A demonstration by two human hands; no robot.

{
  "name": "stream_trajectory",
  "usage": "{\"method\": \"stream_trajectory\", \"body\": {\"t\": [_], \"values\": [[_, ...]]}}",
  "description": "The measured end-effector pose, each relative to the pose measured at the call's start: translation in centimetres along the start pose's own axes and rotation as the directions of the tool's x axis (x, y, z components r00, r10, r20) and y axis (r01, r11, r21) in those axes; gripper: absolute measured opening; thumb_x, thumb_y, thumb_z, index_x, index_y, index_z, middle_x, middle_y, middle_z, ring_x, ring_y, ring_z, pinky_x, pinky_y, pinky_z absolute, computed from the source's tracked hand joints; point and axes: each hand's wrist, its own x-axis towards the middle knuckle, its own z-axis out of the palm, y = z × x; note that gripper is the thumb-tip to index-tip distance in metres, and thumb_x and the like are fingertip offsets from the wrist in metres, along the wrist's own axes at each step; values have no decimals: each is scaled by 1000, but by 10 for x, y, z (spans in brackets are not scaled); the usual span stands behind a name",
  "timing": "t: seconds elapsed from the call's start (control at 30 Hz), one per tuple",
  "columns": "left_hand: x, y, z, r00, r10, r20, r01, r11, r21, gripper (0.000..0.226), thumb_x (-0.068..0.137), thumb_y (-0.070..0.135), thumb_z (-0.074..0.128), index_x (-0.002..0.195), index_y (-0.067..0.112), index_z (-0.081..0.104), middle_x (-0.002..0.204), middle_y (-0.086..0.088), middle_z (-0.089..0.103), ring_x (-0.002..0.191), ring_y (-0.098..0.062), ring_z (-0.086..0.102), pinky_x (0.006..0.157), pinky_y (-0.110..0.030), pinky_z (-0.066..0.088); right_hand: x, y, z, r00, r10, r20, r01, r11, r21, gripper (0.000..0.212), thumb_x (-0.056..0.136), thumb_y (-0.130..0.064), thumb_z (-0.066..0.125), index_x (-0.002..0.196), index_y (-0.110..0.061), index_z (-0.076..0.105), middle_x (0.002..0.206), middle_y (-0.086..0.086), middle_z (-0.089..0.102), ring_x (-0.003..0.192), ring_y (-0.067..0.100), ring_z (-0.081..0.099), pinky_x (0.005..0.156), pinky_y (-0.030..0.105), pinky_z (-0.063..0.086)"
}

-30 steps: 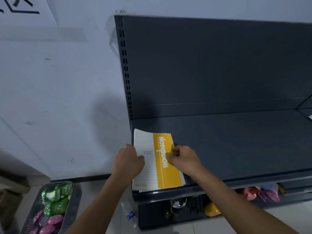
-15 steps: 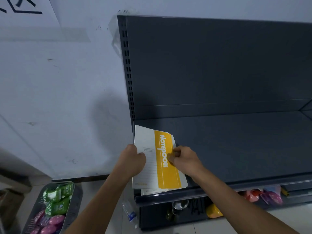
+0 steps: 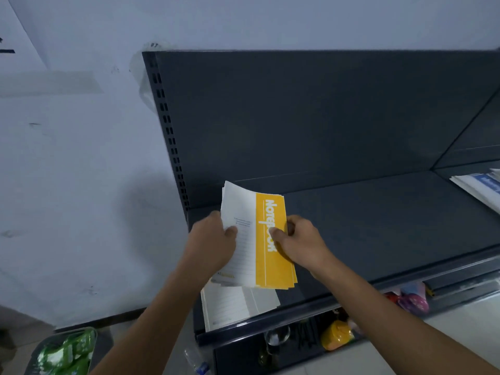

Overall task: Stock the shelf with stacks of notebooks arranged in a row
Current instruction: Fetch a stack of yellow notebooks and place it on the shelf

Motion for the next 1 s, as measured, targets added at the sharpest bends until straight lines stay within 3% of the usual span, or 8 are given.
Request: {"method": "stream_trajectory", "body": {"t": [0.07,0.17,0.33,0.43,0.53,0.63,0.83,1.0], "values": [[-1,24,7,997,65,-32,-63,996,70,30,101,30,48,123,10,52,117,-5,60,90,-14,46,73,-27,37,-4,6,-17,999,3,-48,-5,999,-34,21,97,-36,63,106,-18,62,93,-5,69,82,8,66,65,26,50],[-2,57,26,986,159,-42,-152,980,125,27,100,28,49,119,9,47,116,-7,60,89,-16,47,76,-29,34,-9,21,-44,990,19,-142,-35,993,-108,27,96,-40,62,110,-17,59,99,-3,69,90,15,67,79,38,57],[-6,105,62,964,262,39,-265,958,108,21,101,31,51,104,17,35,102,1,59,67,-8,47,54,-20,31,-27,48,-97,961,52,-273,-115,969,-217,34,97,-42,60,118,-15,56,107,1,66,97,21,63,83,41,55],[-6,133,86,933,352,71,-356,932,60,23,99,32,55,107,14,43,108,-2,63,77,-11,54,54,-17,34,-38,71,-129,941,90,-327,-167,962,-215,36,98,-40,60,122,-15,54,109,1,65,99,21,62,84,40,54],[-12,169,110,903,420,93,-425,905,31,22,98,29,56,106,10,46,110,-6,63,87,-18,59,68,-27,43,-48,93,-160,917,118,-382,-207,957,-201,37,98,-38,60,124,-13,54,109,2,64,97,21,61,83,39,52],[-21,211,138,874,470,119,-477,878,37,20,99,28,53,103,11,45,106,-6,60,84,-17,55,69,-30,39,-55,122,-196,892,144,-429,-248,949,-197,31,98,-37,59,118,-12,55,109,4,66,94,23,62,82,40,53],[-43,308,209,847,501,179,-521,849,88,19,100,31,48,105,14,42,105,-2,56,82,-14,51,70,-31,39,-64,195,-284,849,202,-489,-309,940,-148,27,98,-36,57,112,-13,56,111,4,65,95,24,61,80,37,50],[-64,384,272,829,509,231,-529,848,31,26,97,35,52,112,14,49,108,-1,58,94,-20,57,78,-38,50,-76,260,-356,811,247,-531,-363,923,-126,27,98,-39,57,105,-12,55,105,6,63,95,28,62,81,43,52]]}}
